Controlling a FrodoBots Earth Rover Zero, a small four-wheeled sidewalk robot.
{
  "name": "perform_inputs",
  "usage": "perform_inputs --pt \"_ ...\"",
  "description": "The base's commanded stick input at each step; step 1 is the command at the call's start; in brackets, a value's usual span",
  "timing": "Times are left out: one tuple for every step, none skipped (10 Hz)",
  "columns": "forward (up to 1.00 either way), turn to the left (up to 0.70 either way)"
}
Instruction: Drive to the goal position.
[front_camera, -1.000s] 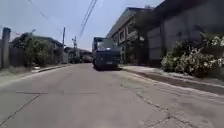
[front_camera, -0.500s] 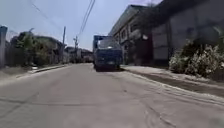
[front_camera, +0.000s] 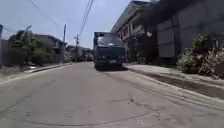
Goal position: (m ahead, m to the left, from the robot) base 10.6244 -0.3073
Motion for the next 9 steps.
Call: perform_inputs --pt "1.00 0.34" --pt "1.00 0.01" --pt "1.00 0.00" --pt "1.00 0.00" --pt "1.00 0.00" --pt "1.00 0.00" --pt "1.00 0.00" --pt "1.00 0.00" --pt "1.00 0.00"
